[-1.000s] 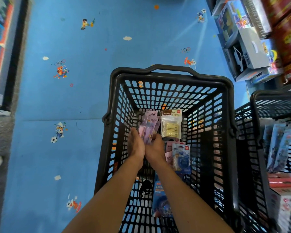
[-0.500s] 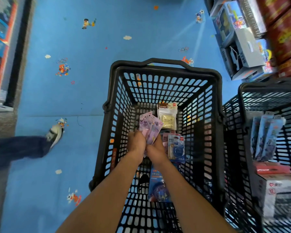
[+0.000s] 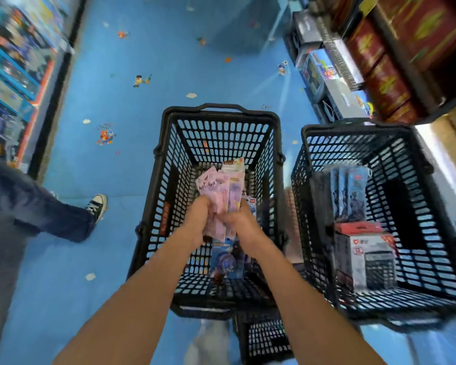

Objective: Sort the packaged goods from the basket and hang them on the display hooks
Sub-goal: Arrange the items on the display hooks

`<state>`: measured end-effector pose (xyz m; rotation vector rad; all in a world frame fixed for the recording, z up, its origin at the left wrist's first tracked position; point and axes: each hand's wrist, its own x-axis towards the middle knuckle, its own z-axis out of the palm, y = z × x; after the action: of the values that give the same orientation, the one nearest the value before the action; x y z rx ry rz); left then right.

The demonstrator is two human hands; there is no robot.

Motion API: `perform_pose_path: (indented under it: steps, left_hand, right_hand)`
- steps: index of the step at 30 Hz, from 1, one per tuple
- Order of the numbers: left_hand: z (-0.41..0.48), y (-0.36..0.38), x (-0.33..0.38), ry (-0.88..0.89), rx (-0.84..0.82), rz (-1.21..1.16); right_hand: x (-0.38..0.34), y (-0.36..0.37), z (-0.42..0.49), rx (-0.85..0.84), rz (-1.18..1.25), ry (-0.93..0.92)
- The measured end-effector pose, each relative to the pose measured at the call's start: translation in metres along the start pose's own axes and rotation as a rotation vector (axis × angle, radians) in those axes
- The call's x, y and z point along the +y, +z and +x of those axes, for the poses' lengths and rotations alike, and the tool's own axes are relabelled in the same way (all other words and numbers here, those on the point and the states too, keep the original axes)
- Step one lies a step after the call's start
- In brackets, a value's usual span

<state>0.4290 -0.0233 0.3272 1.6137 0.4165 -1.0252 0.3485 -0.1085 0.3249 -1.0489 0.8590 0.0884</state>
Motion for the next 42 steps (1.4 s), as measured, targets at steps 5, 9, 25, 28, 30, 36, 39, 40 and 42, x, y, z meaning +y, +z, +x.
perform_pose_path:
  steps: [5,9,25,28,30,36,39,40,42]
  left_hand:
    - [-0.083,0.021,0.003,0.005,-0.162,-0.134]
    - [-0.144,0.052,-0.001,0.049,-0.266,-0.165]
    - [-0.242,0.192,-0.117,-0.192,-0.779,0.435]
    - [-0.278,0.217,-0.152,-0.206,-0.932,0.567]
    - [-0.306,0.232,-0.18,-0.207,-1.016,0.671]
    - [-0.403,0.256,-0.291,-0.344,-1.23,0.921]
    - [-0.448,0.258,-0.355,-0.362,-1.336,1.11]
    - [-0.472,0.254,-0.374,-0.372,-1.378,1.186]
    - [-0.512,0.246,-0.416,-0.395,-1.5,1.359]
  right_hand:
    - [-0.017,-0.025,-0.078,-0.01,0.055,-0.154]
    - [-0.031,-0.055,-0.14,0.026,0.087,-0.22]
    - [0.042,-0.17,-0.321,0.878,0.146,-0.135]
    - [0.077,-0.181,-0.362,1.085,0.153,-0.246]
    - [0.107,-0.194,-0.387,1.24,0.142,-0.222]
    - [0.211,-0.22,-0.489,1.304,0.447,-0.174]
    - [0.252,-0.203,-0.567,1.345,0.616,-0.373]
    - [0.27,-0.198,-0.59,1.365,0.659,-0.414]
    - [0.306,-0.188,-0.634,1.422,0.713,-0.443]
